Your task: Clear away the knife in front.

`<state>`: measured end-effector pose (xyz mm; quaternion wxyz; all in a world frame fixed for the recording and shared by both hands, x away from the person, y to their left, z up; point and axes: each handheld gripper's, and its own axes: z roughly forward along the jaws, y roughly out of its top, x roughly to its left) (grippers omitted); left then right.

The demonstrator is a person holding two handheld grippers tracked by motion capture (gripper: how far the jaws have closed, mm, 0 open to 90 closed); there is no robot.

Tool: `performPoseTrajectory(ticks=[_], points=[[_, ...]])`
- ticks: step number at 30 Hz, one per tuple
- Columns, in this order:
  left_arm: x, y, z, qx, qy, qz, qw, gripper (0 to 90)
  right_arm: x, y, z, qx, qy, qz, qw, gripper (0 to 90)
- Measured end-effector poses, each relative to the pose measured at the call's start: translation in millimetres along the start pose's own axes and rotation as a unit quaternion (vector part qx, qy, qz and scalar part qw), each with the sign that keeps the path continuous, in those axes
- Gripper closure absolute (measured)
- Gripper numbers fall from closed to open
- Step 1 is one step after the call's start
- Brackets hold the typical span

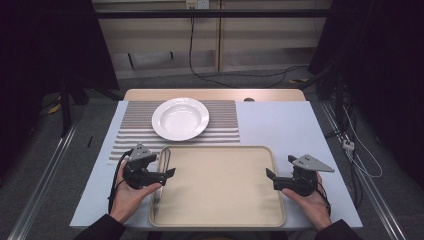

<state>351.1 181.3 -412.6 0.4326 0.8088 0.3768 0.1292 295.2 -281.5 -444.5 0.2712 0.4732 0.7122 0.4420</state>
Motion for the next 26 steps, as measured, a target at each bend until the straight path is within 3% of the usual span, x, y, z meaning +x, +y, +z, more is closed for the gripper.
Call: performPoseTrajectory(ticks=[4, 10, 15, 20, 23, 26], points=[[0.8, -2.3, -8.4, -0.004, 0.011, -0.01, 0.9999, 5.7, -0.5, -0.1, -0.2, 0.0, 0.0, 0.001, 1.0, 6.8], [-0.2, -14.4, -14.9, -0.013, 0.038, -0.007, 0.9992, 5.7, -0.9, -0.8, -1.0, 0.001, -0.001, 0.005, 1.0, 6.7], [-0.4, -23.5, -21.3, -0.021, 0.044, -0.01, 0.9988, 5.9, -2.2, -1.6, -2.5, -0.001, -0.005, 0.007, 1.0, 6.7], [1.3, -28.8, -24.3, -0.029, 0.063, -0.011, 0.9976, 6.4, -1.2, -1.5, -3.7, -0.002, -0.004, 0.005, 1.0, 6.7], [4.5, -28.3, -25.8, -0.036, 0.061, -0.016, 0.9974, 6.4, -1.8, -1.8, -3.5, -0.001, -0.004, 0.007, 1.0, 6.7], [7.8, -30.4, -23.4, -0.025, 0.063, -0.023, 0.9974, 6.4, -2.5, -1.6, -2.7, -0.001, -0.003, 0.007, 1.0, 6.7]])
